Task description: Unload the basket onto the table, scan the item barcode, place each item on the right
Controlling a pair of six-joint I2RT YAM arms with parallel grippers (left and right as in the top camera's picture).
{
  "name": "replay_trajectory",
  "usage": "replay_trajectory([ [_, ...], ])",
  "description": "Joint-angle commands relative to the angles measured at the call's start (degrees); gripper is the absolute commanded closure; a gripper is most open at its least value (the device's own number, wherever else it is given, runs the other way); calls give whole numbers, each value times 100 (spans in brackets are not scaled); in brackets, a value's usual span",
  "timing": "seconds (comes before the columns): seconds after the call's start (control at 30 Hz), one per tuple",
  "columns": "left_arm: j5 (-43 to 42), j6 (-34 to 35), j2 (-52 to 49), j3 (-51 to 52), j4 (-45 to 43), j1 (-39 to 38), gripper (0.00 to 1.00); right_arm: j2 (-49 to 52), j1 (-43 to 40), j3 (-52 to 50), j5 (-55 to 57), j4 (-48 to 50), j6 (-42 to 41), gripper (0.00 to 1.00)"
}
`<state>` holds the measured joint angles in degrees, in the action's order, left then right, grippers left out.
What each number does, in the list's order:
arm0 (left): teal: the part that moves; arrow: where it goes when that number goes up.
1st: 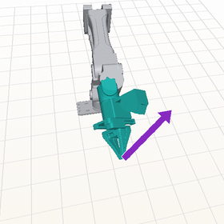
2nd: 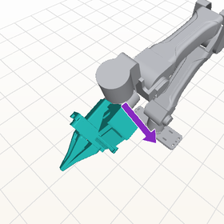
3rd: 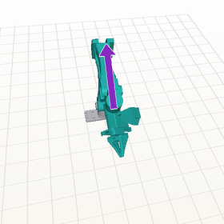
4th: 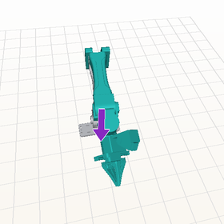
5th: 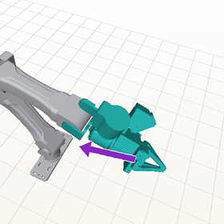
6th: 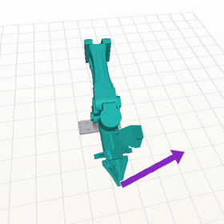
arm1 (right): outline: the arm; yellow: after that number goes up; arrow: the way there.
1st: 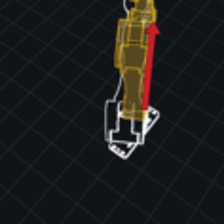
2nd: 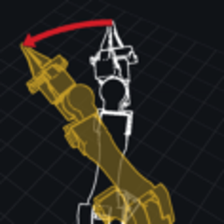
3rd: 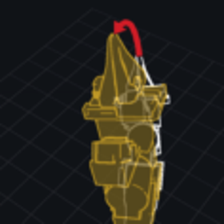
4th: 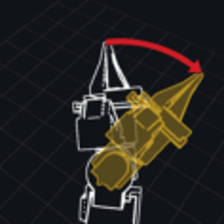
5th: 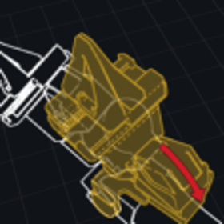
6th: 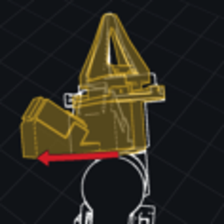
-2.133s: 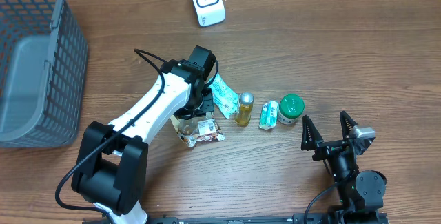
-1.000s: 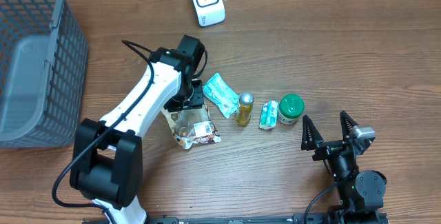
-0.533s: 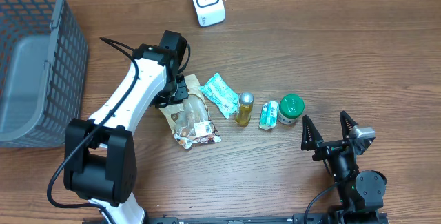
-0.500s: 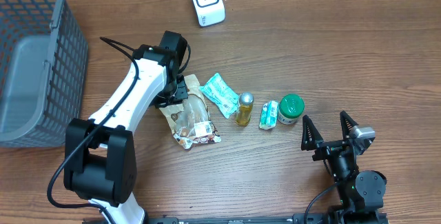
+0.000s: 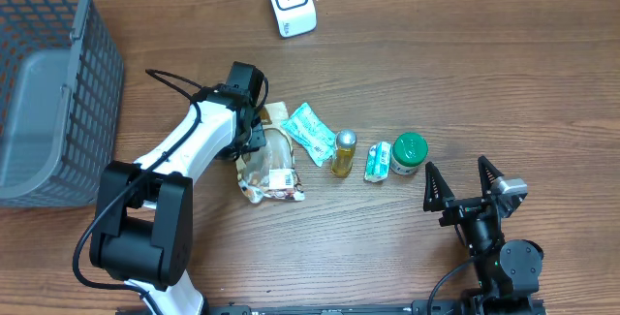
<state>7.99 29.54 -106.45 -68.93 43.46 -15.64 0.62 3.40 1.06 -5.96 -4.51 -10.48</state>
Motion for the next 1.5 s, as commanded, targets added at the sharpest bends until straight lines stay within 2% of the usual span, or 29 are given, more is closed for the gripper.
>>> replay_trajectory([
  [0.0, -695, -409, 72, 22, -345, -26, 69, -46, -26, -59, 33, 24, 0, 0],
  [0.13, -826, -476, 101, -308, -129, -11, 64, -46, -26, -59, 33, 22, 0, 0],
  [0.37, -1021, -472, 243, -1318, 1517, -9, 61, -46, -26, -59, 33, 22, 0, 0],
  [0.57, -1145, -472, 221, -1222, 2385, -13, 76, -46, -26, -59, 33, 24, 0, 0],
  [0.7, -1141, -472, 223, -826, 2330, -13, 77, -46, -26, -59, 33, 22, 0, 0],
  [0.93, -1056, -466, 221, 256, 1427, -13, 76, -46, -26, -59, 33, 22, 0, 0],
  [1.1, -885, -424, 221, 750, 1257, -13, 77, -46, -26, -59, 33, 24, 0, 0],
  [1.23, -739, -507, 223, 734, 1252, -11, 80, -46, -26, -59, 33, 22, 0, 0],
  [1.3, -739, -586, 223, 610, 1259, -9, 84, -46, -26, -59, 33, 22, 0, 0],
  [1.47, -780, -627, 234, -205, 1786, -9, 88, -46, -26, -59, 33, 24, 0, 0],
])
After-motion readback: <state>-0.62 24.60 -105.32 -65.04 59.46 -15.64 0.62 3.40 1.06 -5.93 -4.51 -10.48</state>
